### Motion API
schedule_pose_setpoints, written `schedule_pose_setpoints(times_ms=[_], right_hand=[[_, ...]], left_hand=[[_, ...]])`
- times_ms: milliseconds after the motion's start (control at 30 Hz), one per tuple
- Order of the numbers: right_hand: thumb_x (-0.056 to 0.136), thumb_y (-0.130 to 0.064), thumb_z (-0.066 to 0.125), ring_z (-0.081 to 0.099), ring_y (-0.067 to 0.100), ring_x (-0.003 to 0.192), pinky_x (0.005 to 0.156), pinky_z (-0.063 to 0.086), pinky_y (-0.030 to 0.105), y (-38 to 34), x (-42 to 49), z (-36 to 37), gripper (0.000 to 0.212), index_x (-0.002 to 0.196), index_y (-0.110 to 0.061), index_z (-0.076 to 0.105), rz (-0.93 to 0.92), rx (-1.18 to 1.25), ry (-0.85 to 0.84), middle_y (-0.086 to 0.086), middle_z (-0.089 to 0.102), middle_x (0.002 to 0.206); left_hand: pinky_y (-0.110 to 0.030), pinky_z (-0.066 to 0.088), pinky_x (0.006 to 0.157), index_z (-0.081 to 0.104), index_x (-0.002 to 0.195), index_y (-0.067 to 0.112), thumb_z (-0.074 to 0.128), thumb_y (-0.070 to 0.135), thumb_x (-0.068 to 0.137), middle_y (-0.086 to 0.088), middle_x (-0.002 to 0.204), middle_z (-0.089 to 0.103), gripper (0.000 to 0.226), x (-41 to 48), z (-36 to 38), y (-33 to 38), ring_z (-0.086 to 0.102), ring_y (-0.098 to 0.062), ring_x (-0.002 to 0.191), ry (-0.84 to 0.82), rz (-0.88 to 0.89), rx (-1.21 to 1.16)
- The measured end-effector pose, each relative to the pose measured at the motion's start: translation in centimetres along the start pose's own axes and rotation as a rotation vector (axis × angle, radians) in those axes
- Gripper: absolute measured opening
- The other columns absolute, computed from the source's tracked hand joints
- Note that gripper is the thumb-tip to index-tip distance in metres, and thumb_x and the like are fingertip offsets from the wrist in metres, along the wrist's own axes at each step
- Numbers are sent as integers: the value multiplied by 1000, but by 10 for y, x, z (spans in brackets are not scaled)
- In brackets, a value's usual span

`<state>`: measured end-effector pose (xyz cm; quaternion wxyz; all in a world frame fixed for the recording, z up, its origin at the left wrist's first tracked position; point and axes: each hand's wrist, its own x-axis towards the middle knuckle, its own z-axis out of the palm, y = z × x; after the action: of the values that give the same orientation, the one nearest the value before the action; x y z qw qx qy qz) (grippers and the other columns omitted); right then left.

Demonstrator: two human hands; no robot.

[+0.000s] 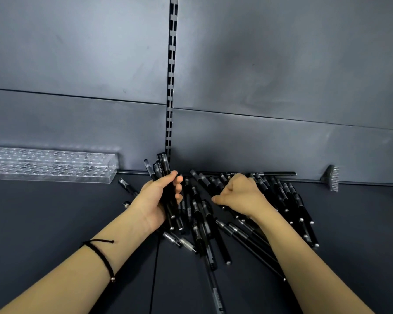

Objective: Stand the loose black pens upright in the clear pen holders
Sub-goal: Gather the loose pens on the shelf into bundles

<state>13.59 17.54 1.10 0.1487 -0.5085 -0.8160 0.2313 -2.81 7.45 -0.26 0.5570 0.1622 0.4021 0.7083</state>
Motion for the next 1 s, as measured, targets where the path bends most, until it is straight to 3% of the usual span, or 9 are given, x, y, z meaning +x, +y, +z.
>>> schedule_pose_setpoints(times_ms=[100,200,300,367,433,533,700,867,1000], right_hand=[[81,-26,77,57,-4,78,70,45,14,-3,-7,-11,23,73,-4,74,-33,451,47,-12,59,78],[79,-29,77,60,2,78,62,38,17,-12,-17,-15,13,76,-17,75,-88,681,-162,-13,67,79],[82,-25,75,60,2,61,60,41,18,-19,-22,-6,24,59,-23,71,-144,620,-314,-10,65,63],[80,-27,77,62,2,66,69,43,22,-21,-21,-3,19,62,-24,72,-128,588,-310,-10,67,66],[79,-30,78,62,1,70,71,42,22,-21,-22,-3,14,67,-24,74,-120,588,-311,-11,70,69],[82,-34,74,58,-11,61,59,38,9,-21,-27,-8,14,80,-21,77,-144,525,-301,-20,66,61],[80,-43,74,44,-1,45,52,34,15,-4,-27,-34,31,61,-18,71,-217,196,-78,-13,52,47],[73,-48,79,48,9,45,54,42,21,12,-37,-48,33,72,-16,71,-68,-205,-406,-6,61,54],[72,-46,80,51,10,47,58,46,24,11,-35,-47,33,72,-16,68,-57,-268,-418,-5,65,56]], left_hand=[[-25,60,64,61,109,0,56,12,96,-10,95,74,17,1,1,-1,71,-17,76,-9,-56,-132],[-38,55,90,56,107,1,48,15,101,-22,111,70,17,-1,6,-1,69,-29,100,-56,-83,-217],[-38,58,85,59,118,1,43,30,102,-16,116,70,37,-3,8,-5,69,-25,104,-163,-79,-121],[-38,59,82,59,120,1,42,34,101,-13,118,70,42,-3,9,-7,70,-23,104,-206,-71,-115],[-37,61,77,61,117,1,47,32,99,-13,115,70,39,-3,11,-10,71,-24,101,-197,-50,-119],[-38,61,75,60,99,6,55,21,95,-11,109,66,17,0,10,-13,69,-26,102,-159,-4,-80],[-30,59,60,60,87,10,60,20,94,-2,73,63,12,-1,8,-11,67,-15,63,-100,24,-45],[-23,48,48,59,86,13,61,22,94,3,75,60,11,-4,9,-11,51,-8,51,-112,47,8],[-22,47,50,57,88,14,62,25,93,5,76,60,13,-1,7,-15,49,-7,52,-148,50,79]])
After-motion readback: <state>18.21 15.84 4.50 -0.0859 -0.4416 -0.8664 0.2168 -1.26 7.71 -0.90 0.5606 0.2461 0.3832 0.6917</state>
